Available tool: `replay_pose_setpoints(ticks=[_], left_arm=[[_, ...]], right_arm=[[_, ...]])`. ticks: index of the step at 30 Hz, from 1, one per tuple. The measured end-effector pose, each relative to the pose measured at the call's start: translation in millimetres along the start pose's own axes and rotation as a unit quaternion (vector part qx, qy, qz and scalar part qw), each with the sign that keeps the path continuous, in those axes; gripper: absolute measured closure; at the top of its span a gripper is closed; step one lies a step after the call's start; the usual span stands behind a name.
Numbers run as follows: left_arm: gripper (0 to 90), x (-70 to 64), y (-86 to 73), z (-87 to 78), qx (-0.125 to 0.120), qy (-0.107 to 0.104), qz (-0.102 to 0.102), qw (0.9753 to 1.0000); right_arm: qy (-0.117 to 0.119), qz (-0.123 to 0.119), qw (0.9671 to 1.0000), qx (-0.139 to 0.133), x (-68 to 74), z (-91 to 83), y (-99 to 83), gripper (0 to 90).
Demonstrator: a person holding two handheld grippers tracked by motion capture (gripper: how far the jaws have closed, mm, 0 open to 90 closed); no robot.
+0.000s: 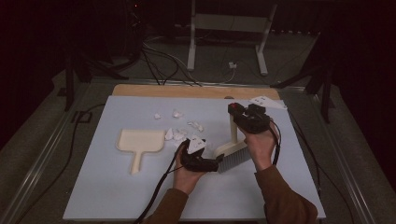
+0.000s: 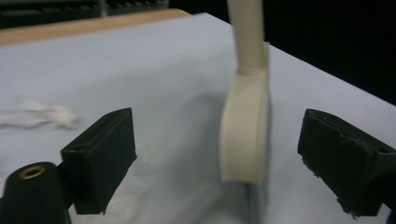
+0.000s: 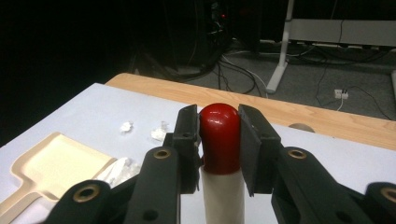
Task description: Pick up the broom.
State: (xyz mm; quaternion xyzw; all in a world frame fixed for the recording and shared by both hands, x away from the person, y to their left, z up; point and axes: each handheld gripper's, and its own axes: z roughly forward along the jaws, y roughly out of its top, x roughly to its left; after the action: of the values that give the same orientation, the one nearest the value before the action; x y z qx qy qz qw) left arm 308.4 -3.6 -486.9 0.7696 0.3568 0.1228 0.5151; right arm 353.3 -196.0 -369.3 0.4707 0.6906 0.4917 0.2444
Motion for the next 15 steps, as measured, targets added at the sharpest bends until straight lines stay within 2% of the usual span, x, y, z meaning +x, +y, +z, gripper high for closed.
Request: replay_pose_setpoints(ticks=[1,3,4,5,6,9,10,12,13,15], left_arm=[[17.4,-1.1,0.8,6.8,0.013,-0.005,0.003,0.9999],[24.4,-0.5,0.7,9.3,0.015,-0.011,0.000,0.9998],[28.0,2.3,-0.3,13.7,0.023,-0.024,-0.014,0.9993],[31.9,2.3,-0.3,13.7,0.023,-0.024,-0.014,0.9993],[35.7,3.8,-1.6,17.8,0.027,-0.041,-0.025,0.9985],[45.0,3.6,-2.9,21.9,0.037,-0.043,-0.021,0.9982],[48.5,5.0,-4.6,24.8,0.040,-0.056,-0.029,0.9972],[55.6,5.6,-5.2,26.0,0.041,-0.062,-0.030,0.9967],[59.1,5.6,-6.1,27.3,0.043,-0.077,-0.035,0.9955],[63.6,5.1,-6.4,28.2,0.043,-0.082,-0.034,0.9952]], right_arm=[[0.002,-0.002,1.0000,-0.001,2.2,-0.7,0.1,70.7],[0.005,-0.003,1.0000,-0.003,3.9,-1.7,0.0,70.7],[0.007,-0.003,1.0000,-0.004,4.5,-2.2,0.0,70.7],[0.008,-0.003,1.0000,-0.005,5.0,-2.2,-0.1,70.7],[0.007,-0.002,1.0000,-0.006,5.3,-2.1,-0.3,70.7],[0.009,-0.001,0.9999,-0.007,5.7,-2.4,-0.5,70.7],[0.011,-0.001,0.9999,-0.008,5.7,-2.9,-0.5,70.7],[0.013,-0.001,0.9999,-0.010,5.4,-3.9,-0.6,70.7],[0.014,-0.001,0.9998,-0.011,5.0,-4.1,-0.8,70.7],[0.016,-0.002,0.9998,-0.012,4.4,-4.1,-1.2,70.7]])
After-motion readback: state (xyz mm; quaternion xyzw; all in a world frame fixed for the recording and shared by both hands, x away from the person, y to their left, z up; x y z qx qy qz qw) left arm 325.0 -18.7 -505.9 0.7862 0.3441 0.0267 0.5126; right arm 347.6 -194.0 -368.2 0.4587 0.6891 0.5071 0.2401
